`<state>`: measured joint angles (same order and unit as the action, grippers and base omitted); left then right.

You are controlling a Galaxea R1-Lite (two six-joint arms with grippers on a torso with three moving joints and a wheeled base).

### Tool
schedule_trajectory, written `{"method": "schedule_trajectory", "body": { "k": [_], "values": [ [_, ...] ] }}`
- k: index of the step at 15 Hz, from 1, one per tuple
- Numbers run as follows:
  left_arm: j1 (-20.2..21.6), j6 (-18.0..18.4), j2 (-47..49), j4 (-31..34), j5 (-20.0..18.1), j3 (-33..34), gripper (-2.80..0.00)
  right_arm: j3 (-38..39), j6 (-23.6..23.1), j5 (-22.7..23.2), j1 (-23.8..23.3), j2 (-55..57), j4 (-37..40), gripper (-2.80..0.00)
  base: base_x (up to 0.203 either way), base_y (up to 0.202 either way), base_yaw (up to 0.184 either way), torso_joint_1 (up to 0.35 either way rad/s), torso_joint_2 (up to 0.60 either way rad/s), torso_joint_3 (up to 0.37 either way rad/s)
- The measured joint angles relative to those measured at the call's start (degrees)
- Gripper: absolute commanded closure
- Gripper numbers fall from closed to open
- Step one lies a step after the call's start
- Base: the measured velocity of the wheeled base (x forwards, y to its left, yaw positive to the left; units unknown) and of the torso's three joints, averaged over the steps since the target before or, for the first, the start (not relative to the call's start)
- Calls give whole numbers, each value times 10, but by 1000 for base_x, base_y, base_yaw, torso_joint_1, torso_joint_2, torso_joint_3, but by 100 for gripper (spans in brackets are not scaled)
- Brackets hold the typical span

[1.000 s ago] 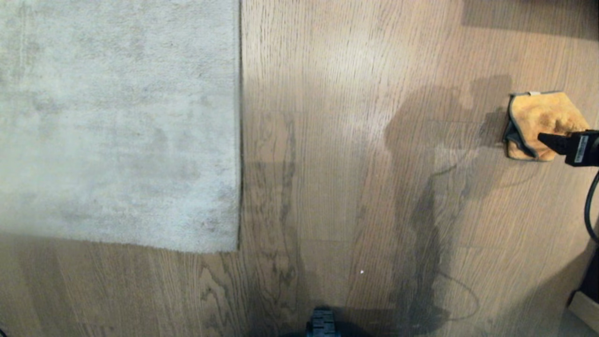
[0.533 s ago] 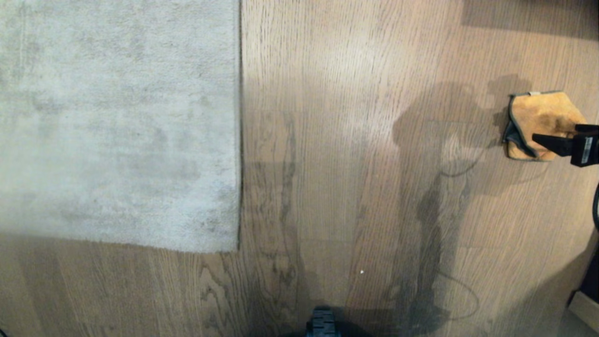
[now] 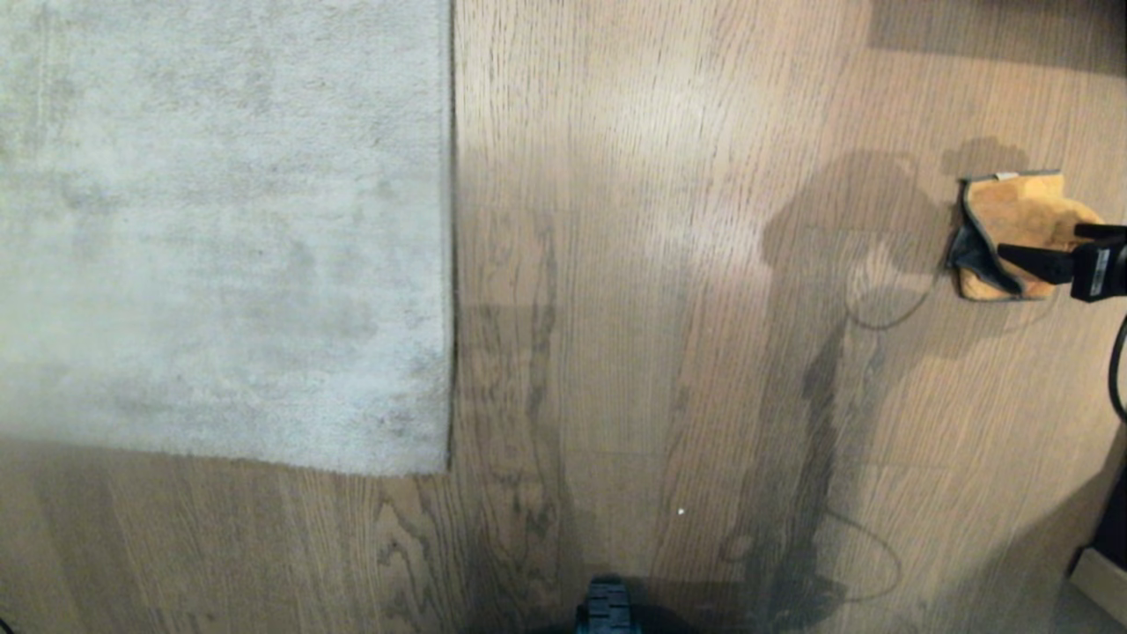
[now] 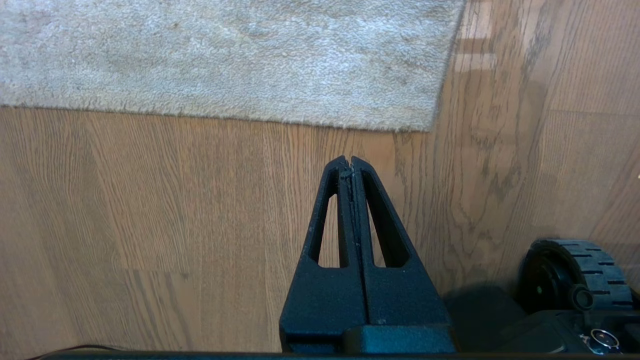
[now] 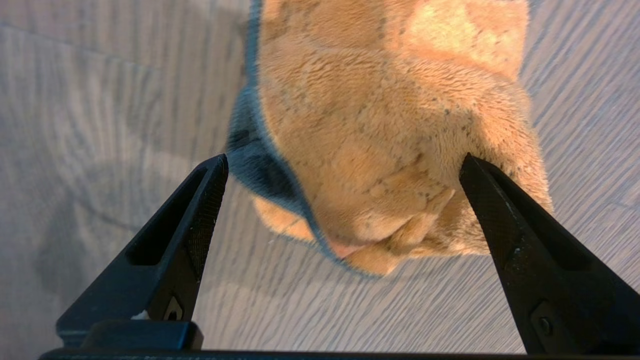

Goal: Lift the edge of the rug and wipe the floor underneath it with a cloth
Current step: Pick up the rag

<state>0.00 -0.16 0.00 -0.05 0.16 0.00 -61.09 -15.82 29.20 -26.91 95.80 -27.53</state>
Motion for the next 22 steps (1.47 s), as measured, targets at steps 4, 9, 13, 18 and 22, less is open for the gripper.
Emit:
{"method": "schedule_trajectory", "body": {
  "k": [4, 9, 13, 18, 22],
  "values": [
    [0, 0, 0, 0, 0, 0, 0, 1, 1, 0, -4, 17, -16, -280, 0, 0, 0, 0, 0, 0],
    [0, 0, 0, 0, 0, 0, 0, 18, 0, -2, -5, 28, -50, -280, 0, 0, 0, 0, 0, 0],
    [0, 0, 0, 0, 0, 0, 0, 41, -1, -4, -4, 35, -100, -280, 0, 0, 0, 0, 0, 0],
    [0, 0, 0, 0, 0, 0, 0, 53, -2, -5, -4, 40, -125, -280, 0, 0, 0, 0, 0, 0],
    [0, 0, 0, 0, 0, 0, 0, 61, -2, -6, -1, 48, -151, 0, 0, 0, 0, 0, 0, 0]
  ]
}}
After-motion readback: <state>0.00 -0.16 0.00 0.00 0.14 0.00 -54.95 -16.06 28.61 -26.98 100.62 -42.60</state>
